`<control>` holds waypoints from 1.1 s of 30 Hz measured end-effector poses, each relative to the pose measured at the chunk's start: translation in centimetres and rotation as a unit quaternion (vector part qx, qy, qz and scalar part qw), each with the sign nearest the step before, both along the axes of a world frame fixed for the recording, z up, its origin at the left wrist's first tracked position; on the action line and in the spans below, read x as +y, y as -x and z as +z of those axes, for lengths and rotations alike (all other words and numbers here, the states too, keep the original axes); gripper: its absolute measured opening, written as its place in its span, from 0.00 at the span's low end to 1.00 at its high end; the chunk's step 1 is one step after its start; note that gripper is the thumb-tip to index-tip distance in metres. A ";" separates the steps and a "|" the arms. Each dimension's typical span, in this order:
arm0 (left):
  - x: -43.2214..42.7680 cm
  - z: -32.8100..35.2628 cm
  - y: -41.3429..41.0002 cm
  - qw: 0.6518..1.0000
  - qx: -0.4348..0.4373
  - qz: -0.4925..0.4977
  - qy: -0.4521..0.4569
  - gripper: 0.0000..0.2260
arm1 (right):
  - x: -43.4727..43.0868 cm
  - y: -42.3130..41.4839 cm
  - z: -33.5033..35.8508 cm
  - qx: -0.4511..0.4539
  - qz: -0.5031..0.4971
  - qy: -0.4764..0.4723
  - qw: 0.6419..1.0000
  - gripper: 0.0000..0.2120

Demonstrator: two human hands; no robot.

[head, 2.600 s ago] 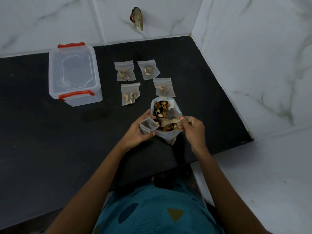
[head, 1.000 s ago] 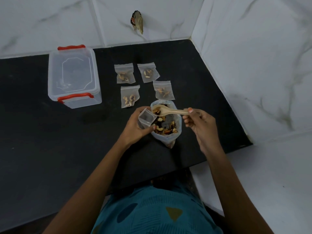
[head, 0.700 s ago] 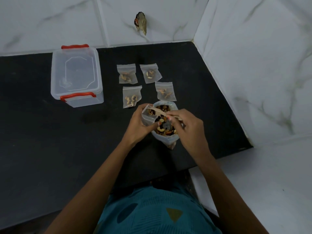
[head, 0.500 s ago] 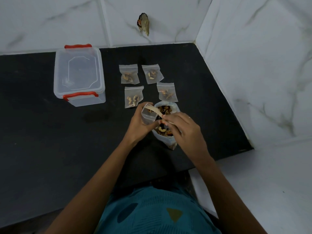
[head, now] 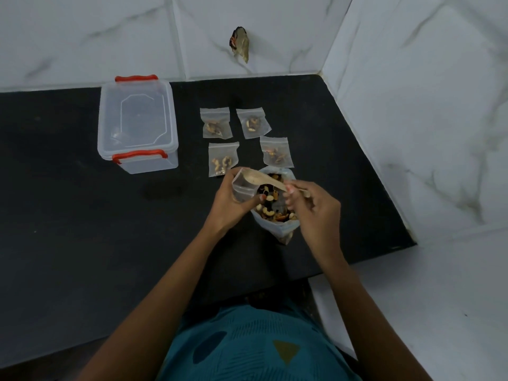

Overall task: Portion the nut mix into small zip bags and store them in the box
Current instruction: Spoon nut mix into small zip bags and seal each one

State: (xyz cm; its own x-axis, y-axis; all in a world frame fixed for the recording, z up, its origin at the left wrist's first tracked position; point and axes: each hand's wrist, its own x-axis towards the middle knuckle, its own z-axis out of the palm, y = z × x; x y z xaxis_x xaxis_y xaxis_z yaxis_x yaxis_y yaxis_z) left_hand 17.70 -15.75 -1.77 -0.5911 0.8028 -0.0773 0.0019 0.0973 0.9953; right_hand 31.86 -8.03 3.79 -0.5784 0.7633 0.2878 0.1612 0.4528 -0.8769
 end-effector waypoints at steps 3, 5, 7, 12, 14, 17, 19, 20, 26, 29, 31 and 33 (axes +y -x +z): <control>-0.3 -0.2 0.0 1.000 -0.005 -0.006 0.000 0.25 | 0.1 0.1 0.3 0.019 -0.053 0.130 0.990 0.05; -0.5 -0.3 0.1 1.000 0.002 -0.011 0.011 0.25 | 0.3 0.0 0.5 0.038 -0.068 0.168 0.983 0.05; -0.9 -0.4 0.3 1.000 0.009 -0.019 0.012 0.25 | 0.8 -0.3 0.5 0.047 -0.089 0.182 0.978 0.06; -1.9 -1.3 0.9 0.999 0.019 -0.040 0.016 0.23 | 2.4 -1.2 -1.2 -0.029 -0.150 0.142 0.978 0.06; -2.2 -1.7 1.0 0.998 0.018 -0.054 0.022 0.22 | 2.7 -1.4 -2.4 -0.088 -0.153 0.116 0.977 0.07; -2.2 -2.1 0.8 0.997 0.008 -0.067 0.030 0.24 | 2.4 -1.4 -3.7 -0.122 -0.153 0.090 0.977 0.07; -2.1 -2.4 0.7 0.997 -0.002 -0.071 0.032 0.25 | 2.1 -1.3 -4.1 -0.127 -0.151 0.063 0.978 0.08; -2.1 -2.5 0.7 0.997 -0.005 -0.073 0.033 0.25 | 2.0 -1.2 -4.2 -0.129 -0.152 0.050 0.979 0.08; -1.9 -3.1 0.9 0.995 -0.025 -0.085 0.041 0.27 | 1.9 -0.8 -4.6 -0.132 -0.160 0.044 0.977 0.08; -1.8 -3.5 1.0 0.994 -0.025 -0.099 0.048 0.28 | 2.1 -0.7 -4.7 -0.124 -0.173 0.086 0.973 0.07; -1.8 -3.7 1.1 0.993 -0.020 -0.106 0.051 0.29 | 2.2 -0.7 -4.8 -0.126 -0.171 0.094 0.973 0.08; -1.7 -3.8 1.0 0.993 -0.015 -0.110 0.049 0.28 | 2.1 -0.8 -4.7 -0.134 -0.165 0.079 0.974 0.08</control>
State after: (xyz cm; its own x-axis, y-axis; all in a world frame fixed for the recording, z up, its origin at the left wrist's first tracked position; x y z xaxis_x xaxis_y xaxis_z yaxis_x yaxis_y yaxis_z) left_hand 16.67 -17.45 -5.57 -0.3979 0.9002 -0.1766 0.0036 0.1940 0.9810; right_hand 32.65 -5.90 -0.94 -0.3329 0.9426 0.0242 0.5068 0.2005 -0.8384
